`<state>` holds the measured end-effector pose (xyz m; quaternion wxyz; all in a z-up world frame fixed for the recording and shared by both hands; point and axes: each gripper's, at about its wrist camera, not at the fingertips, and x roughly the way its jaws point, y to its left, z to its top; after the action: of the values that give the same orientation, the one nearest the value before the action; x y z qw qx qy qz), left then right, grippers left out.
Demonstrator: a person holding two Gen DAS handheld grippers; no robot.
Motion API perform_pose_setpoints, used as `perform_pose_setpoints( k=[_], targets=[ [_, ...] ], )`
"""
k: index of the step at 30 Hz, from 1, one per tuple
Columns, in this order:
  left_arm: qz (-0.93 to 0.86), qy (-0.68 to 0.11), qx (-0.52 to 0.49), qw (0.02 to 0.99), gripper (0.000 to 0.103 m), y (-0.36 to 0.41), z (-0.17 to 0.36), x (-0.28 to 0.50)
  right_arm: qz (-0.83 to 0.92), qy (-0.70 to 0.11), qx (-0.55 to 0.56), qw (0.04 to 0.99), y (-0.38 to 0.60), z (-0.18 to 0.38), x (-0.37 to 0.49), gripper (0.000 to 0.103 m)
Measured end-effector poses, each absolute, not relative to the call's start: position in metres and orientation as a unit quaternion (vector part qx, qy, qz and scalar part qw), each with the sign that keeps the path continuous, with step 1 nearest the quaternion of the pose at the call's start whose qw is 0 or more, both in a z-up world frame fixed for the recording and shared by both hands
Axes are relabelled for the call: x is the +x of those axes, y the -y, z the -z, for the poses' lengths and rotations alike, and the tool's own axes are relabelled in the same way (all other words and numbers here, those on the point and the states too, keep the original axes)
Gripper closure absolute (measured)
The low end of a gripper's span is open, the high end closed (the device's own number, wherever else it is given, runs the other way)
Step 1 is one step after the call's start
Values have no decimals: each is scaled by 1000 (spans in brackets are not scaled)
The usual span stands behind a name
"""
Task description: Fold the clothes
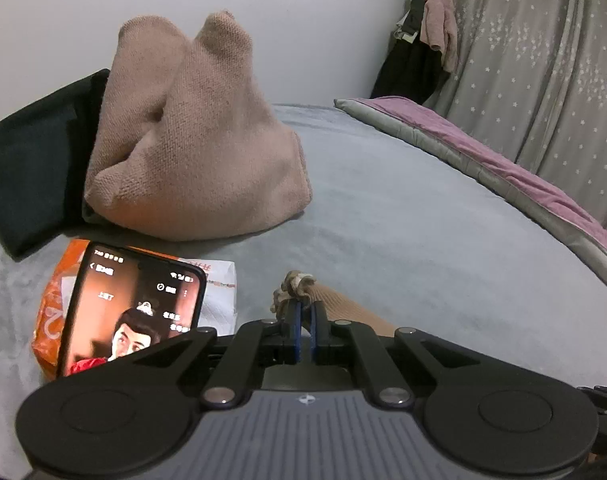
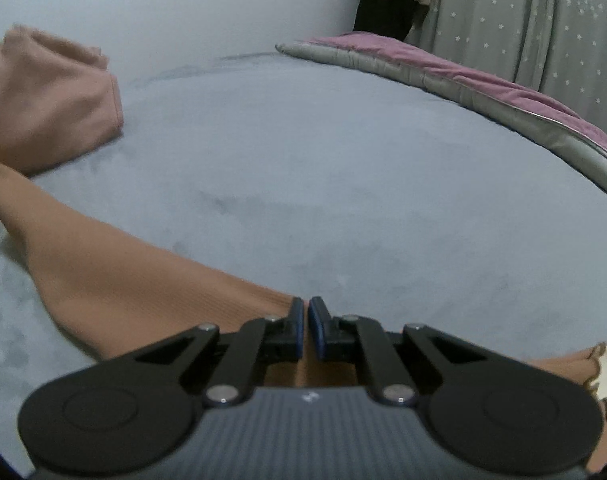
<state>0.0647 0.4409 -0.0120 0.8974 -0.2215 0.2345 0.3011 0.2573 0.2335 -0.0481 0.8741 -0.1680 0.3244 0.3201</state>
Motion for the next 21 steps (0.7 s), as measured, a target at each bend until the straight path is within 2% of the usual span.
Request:
perform_pose_setpoints(
  k=[2, 3, 4, 6, 15, 21],
  targets=[
    [-305, -234, -216, 897, 100, -441, 13, 65, -316, -318, -172, 877, -236, 50, 255, 94],
    [-306, -232, -217, 897, 100, -442, 13, 65, -315, -318, -167, 879, -236, 48, 255, 85],
    [-306, -231, -220, 897, 100, -442, 14, 65, -314, -318, -161, 880, -234, 46, 254, 71],
    [-305, -229, -225, 897, 100, -442, 14, 65, -320, -311, -155, 881, -228, 39, 249, 63],
    [-261, -236, -241, 905, 98, -430, 12, 73, -411, -285, -160, 851, -209, 17, 186, 63],
    [-251, -256, -242, 902, 87, -426, 16, 80, -463, -295, -180, 816, -224, 21, 162, 65]
  ],
)
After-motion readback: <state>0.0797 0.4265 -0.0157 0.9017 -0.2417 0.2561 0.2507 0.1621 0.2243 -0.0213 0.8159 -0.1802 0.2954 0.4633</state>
